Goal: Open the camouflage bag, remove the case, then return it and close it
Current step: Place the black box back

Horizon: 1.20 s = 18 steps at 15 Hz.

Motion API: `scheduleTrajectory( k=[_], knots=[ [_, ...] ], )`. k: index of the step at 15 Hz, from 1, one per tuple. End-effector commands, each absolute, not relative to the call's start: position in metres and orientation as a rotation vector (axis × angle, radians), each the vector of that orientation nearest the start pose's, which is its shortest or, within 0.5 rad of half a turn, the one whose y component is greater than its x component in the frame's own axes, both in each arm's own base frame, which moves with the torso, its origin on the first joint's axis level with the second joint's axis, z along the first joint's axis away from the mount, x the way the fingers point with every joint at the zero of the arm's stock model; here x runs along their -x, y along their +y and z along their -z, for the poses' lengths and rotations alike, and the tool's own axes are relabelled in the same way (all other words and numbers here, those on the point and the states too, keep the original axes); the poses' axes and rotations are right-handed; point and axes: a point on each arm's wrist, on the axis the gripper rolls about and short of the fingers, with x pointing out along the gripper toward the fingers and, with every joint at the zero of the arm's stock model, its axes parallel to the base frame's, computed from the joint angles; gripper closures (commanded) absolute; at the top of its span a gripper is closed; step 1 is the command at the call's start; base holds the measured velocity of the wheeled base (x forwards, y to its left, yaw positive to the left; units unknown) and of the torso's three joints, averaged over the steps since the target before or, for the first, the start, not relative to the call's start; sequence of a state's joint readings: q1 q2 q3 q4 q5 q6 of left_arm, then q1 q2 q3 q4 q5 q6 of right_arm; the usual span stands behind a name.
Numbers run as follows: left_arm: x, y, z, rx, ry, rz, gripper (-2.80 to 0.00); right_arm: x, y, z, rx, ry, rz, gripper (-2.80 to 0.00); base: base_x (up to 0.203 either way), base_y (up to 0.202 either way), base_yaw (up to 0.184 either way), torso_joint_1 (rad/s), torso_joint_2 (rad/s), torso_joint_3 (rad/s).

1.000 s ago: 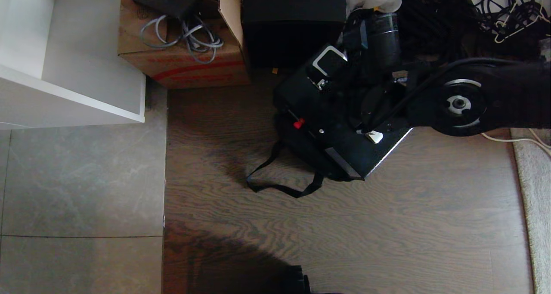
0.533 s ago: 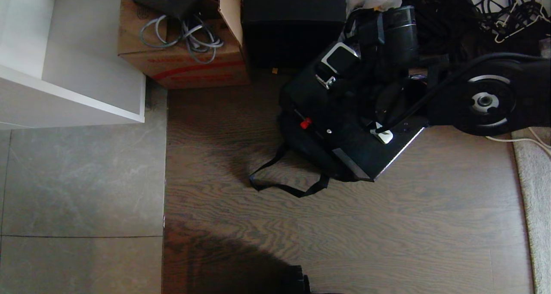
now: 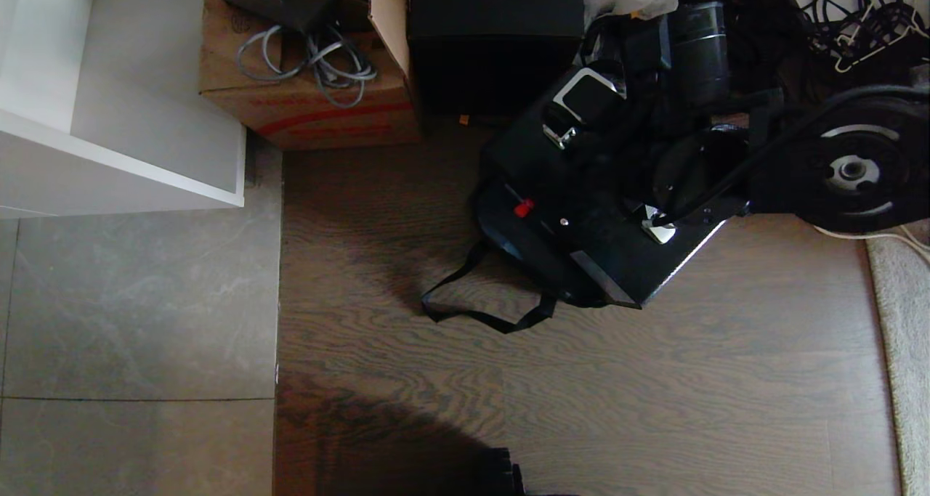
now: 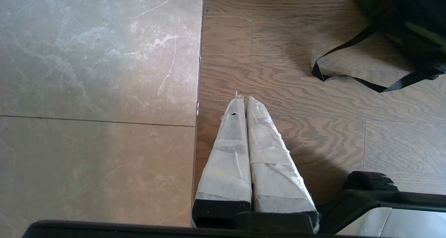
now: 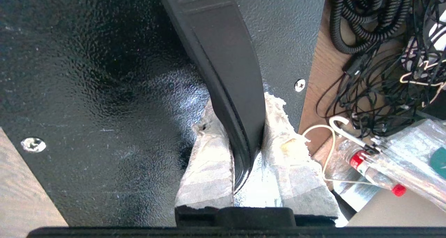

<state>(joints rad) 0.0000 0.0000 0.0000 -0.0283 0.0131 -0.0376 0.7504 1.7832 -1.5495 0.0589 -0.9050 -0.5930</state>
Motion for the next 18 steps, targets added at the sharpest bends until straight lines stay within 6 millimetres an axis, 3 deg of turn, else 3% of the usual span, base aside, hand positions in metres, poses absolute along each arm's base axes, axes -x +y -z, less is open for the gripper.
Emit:
scheduleTrajectory(
  k=[1, 18],
  knots=[
    [0.022, 0.000, -0.076, 0.038, -0.022, -0.013, 0.00, -0.256, 0.215, -0.298, 0.815, 0.248, 0.092, 0.00, 0.000, 0.000, 0.000, 0.000, 0.00, 0.000],
    [0.022, 0.000, -0.076, 0.038, -0.022, -0.013, 0.00, -0.271, 0.229, -0.274, 0.842, 0.285, 0.082, 0.00, 0.000, 0.000, 0.000, 0.000, 0.00, 0.000]
  ],
)
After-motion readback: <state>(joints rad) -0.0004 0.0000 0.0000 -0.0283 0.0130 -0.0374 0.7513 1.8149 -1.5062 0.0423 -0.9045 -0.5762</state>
